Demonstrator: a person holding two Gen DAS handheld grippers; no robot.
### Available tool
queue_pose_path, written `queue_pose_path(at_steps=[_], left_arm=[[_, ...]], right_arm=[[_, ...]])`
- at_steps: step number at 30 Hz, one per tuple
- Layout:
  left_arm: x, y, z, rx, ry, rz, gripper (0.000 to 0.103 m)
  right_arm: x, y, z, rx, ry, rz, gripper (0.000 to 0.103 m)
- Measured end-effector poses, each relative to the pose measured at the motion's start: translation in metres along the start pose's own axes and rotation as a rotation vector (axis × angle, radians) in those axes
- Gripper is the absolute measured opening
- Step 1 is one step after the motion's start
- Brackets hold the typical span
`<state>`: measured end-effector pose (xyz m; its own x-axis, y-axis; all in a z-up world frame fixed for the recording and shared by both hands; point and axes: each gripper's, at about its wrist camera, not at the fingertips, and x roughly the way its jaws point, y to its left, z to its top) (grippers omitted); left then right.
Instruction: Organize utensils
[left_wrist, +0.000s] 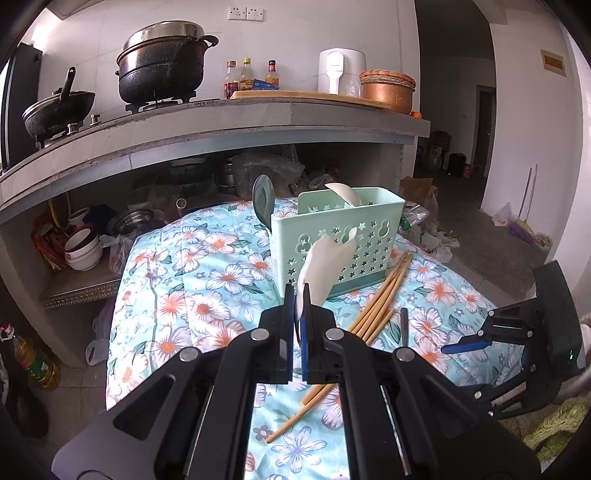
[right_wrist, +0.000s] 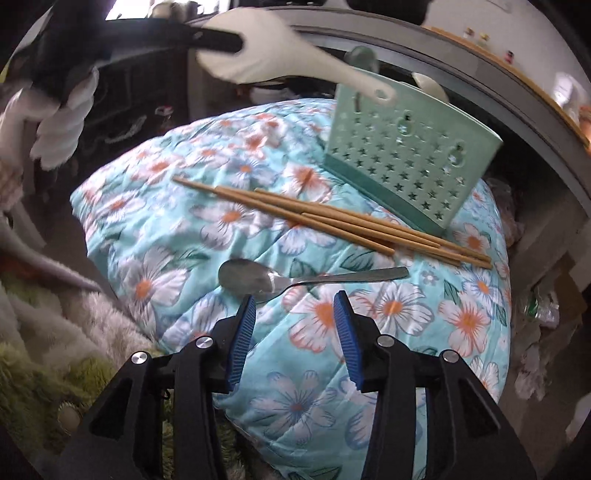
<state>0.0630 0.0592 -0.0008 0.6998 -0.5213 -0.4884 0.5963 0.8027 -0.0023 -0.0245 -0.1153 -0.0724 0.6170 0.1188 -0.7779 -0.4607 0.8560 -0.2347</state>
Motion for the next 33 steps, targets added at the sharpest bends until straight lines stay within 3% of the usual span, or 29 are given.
queue_pose_path(at_steps=[5,15,18,21,23,26,33], left_arm=[[0.001,0.004,-0.002,-0.009,-0.003,-0.001,0.002],[0.002,0.010,-0.004,-0.020,0.005,0.002,0.002],[0.002,0.010,-0.005,-0.023,0.006,0.001,0.002],[0.003,0.011,-0.005,-0.022,0.008,0.001,0.002],[0.002,0.011,-0.004,-0.023,0.007,0.001,0.002],[0.000,0.011,-0.002,-0.017,0.000,0.004,0.002],[-0.019,0.012,0.019,-0.017,-0.065,-0.032,0.002]], right_arm=[[0.021,0.020,0.002,-0.172,0.020,-0.066,0.045],[0.043,0.035,0.033,-0.280,-0.012,-0.105,0.045],[0.048,0.037,0.040,-0.272,-0.014,-0.101,0.042],[0.054,0.039,0.045,-0.249,-0.014,-0.083,0.033],[0.056,0.041,0.047,-0.225,-0.009,-0.054,0.014],[0.055,0.049,0.046,-0.227,-0.029,-0.088,0.012],[0.025,0.032,0.056,-0.080,-0.121,-0.084,0.009]])
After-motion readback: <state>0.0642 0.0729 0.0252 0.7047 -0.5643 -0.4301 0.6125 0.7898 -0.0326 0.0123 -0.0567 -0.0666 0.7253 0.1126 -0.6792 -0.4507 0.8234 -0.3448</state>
